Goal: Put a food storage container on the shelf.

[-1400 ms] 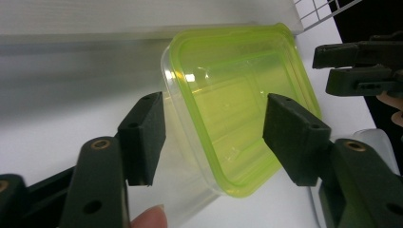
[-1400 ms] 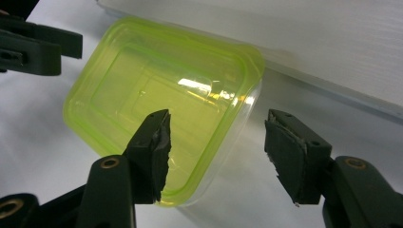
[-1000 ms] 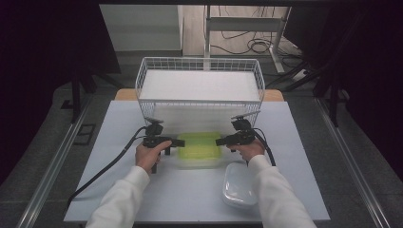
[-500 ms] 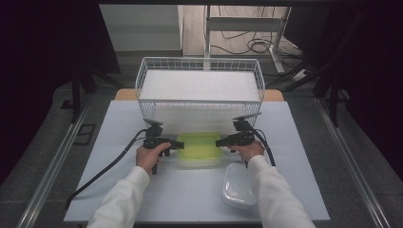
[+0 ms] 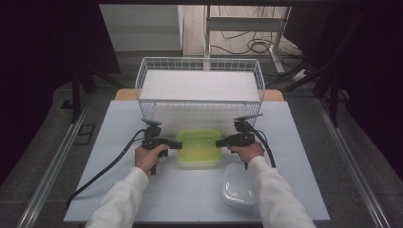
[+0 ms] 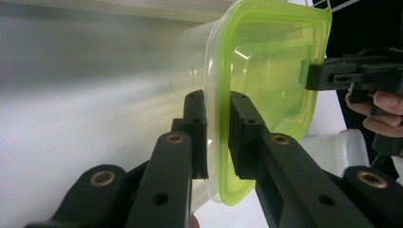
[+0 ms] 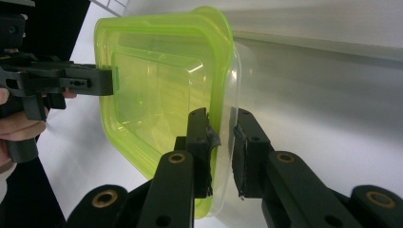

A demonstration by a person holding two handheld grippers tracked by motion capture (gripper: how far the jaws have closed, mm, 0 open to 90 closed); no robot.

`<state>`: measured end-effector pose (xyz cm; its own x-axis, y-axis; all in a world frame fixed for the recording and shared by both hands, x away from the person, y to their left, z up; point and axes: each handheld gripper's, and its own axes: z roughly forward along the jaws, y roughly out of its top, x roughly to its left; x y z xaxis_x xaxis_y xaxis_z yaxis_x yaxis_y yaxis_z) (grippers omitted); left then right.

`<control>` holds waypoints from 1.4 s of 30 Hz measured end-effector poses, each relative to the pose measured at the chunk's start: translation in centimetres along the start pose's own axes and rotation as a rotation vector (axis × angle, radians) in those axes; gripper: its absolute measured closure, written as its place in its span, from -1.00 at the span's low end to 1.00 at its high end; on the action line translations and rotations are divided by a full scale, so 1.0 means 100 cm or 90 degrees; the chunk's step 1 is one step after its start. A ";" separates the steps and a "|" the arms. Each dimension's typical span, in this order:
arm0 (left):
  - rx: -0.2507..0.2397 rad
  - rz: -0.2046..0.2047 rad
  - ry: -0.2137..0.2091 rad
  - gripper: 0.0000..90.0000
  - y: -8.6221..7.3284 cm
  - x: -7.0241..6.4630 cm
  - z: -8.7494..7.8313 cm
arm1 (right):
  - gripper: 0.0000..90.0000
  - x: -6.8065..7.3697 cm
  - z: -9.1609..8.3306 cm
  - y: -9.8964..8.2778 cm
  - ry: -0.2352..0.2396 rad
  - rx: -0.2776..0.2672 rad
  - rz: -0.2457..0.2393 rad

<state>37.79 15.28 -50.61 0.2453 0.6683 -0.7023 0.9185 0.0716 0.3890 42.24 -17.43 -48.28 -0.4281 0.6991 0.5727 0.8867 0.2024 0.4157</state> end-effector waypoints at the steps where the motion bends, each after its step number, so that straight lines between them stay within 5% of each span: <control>1: 0.000 0.000 0.000 0.77 0.000 0.000 0.000 | 0.72 0.000 0.000 0.000 0.000 0.000 0.000; 32: -0.104 0.103 -0.063 0.74 -0.019 -0.043 -0.059 | 0.72 0.044 -0.050 -0.014 0.057 -0.120 -0.144; 42: -0.143 0.183 -0.058 0.72 -0.017 -0.082 -0.088 | 0.72 0.065 -0.078 -0.015 0.068 -0.172 -0.191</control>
<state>31.50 16.22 -40.24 0.5188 0.6170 -0.5917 0.7196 0.0586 0.6919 36.74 -18.57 -39.72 -0.6892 0.5580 0.4622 0.6482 0.1898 0.7375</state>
